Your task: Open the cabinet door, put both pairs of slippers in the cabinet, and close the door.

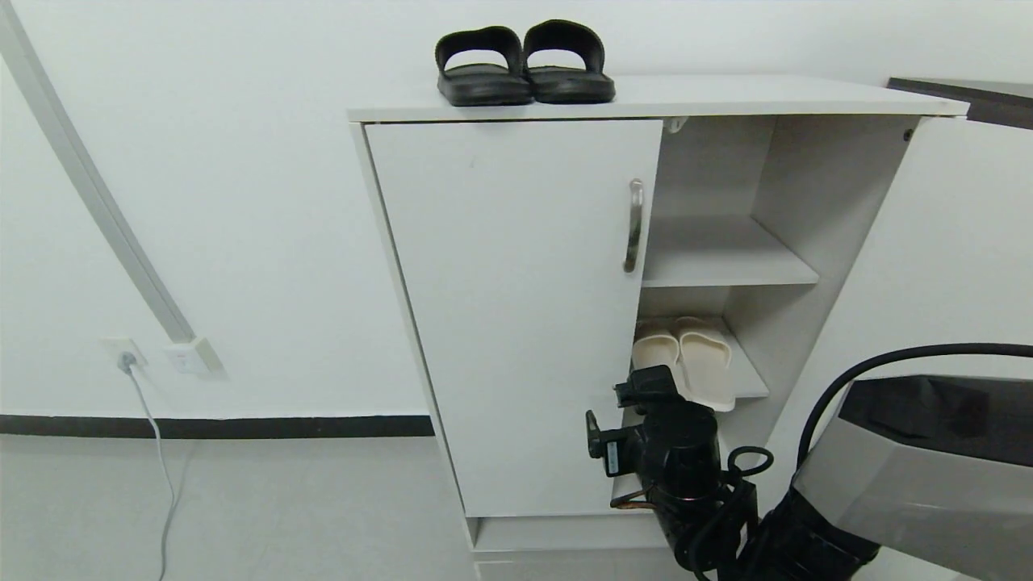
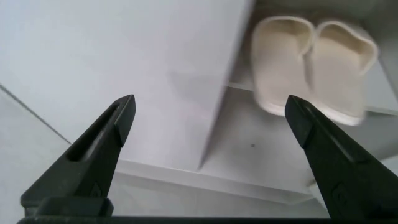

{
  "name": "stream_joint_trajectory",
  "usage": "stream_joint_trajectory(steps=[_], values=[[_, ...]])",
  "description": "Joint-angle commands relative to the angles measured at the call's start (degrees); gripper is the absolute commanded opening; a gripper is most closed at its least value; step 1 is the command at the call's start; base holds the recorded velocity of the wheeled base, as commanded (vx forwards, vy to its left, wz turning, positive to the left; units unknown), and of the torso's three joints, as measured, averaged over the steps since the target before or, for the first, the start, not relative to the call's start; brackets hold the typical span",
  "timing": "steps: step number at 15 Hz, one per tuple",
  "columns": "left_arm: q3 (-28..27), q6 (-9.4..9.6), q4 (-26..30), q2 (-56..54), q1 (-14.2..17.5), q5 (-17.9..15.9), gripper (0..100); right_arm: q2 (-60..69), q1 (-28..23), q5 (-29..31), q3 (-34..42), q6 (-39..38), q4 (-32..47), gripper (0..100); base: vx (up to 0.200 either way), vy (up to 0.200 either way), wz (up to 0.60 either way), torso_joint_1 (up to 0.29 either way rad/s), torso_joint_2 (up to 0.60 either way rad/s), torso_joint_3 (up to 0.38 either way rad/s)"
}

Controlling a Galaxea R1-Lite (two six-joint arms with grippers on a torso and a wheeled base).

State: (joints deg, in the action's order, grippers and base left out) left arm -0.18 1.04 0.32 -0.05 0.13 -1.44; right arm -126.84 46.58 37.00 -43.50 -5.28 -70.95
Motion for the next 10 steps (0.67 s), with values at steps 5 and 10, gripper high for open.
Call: stream_joint_trajectory(steps=[5, 10], values=[[0.01, -0.07, 0.03, 0.05, 0.04, 0.12, 0, -1.57, -0.09, 0.00, -0.10, 0.18, -1.82, 100, 0.000, 0.200, 0.00, 0.001, 0.00, 0.003], [0.01, -0.42, -0.05, 0.05, 0.04, 0.21, 0, -1.48, -1.14, -1.75, 0.87, 0.62, -6.04, 100, 0.000, 0.040, 0.00, 0.000, 0.00, 0.000]])
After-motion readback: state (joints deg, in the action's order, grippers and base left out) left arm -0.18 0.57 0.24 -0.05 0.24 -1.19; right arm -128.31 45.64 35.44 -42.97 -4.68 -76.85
